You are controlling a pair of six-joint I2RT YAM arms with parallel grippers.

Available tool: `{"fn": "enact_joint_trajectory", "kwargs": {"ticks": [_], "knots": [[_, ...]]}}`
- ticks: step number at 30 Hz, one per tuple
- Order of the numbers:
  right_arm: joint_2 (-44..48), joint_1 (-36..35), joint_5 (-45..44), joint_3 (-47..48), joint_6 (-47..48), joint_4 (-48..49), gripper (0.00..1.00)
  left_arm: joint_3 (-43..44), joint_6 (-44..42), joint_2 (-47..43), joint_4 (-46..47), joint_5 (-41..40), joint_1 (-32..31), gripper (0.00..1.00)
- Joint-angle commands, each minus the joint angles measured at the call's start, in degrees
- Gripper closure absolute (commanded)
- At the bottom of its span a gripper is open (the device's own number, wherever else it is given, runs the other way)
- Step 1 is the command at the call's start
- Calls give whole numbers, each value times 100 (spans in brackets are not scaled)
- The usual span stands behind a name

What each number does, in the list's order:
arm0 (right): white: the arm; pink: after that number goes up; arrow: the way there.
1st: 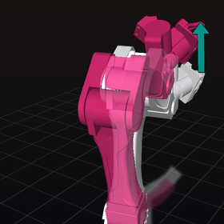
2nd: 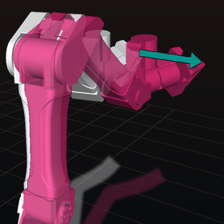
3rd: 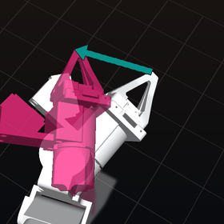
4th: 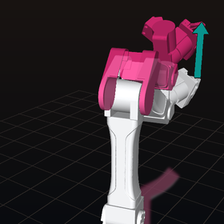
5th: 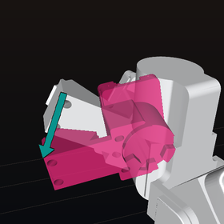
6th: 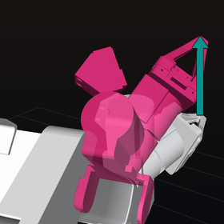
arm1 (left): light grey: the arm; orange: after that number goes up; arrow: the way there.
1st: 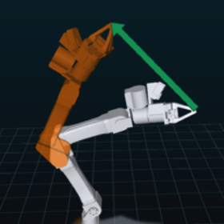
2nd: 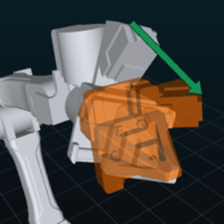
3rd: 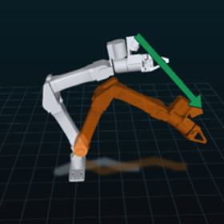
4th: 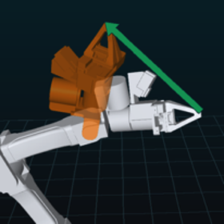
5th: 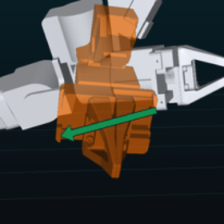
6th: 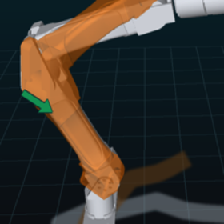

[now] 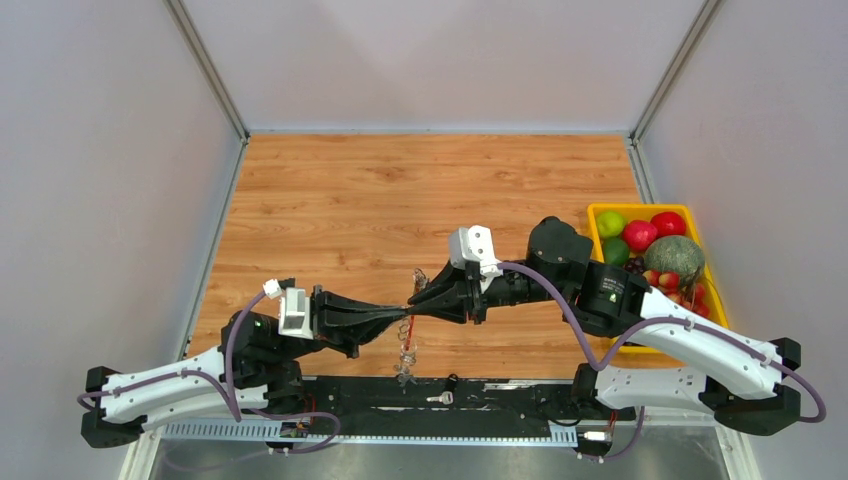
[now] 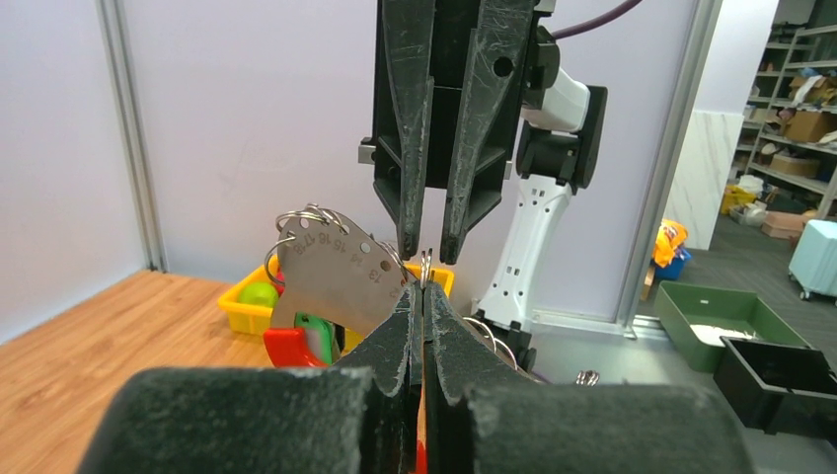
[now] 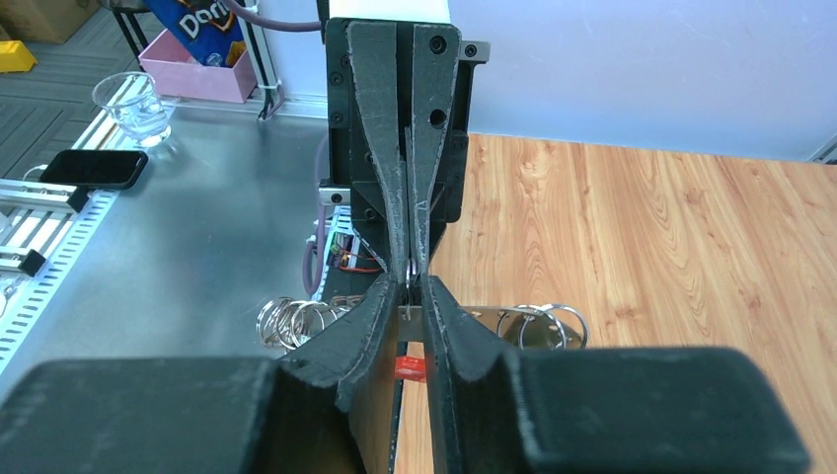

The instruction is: Put the keys on the keyring

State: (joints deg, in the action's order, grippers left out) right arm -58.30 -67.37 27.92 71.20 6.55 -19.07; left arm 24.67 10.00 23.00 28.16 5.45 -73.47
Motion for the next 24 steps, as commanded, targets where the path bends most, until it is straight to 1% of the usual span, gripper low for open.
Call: {"fn": "enact_joint_trajectory", "kwargs": {"ticks": [1, 14, 24], "knots": [[31, -37, -35, 105, 40, 285, 80, 60, 90, 12, 274, 27, -2, 100], [236, -40, -323, -155, 31, 126, 77, 72, 73, -112, 200, -40, -8, 100], [66, -38, -125, -53, 22, 141, 78, 89, 55, -39, 226, -40, -7, 100]]}}
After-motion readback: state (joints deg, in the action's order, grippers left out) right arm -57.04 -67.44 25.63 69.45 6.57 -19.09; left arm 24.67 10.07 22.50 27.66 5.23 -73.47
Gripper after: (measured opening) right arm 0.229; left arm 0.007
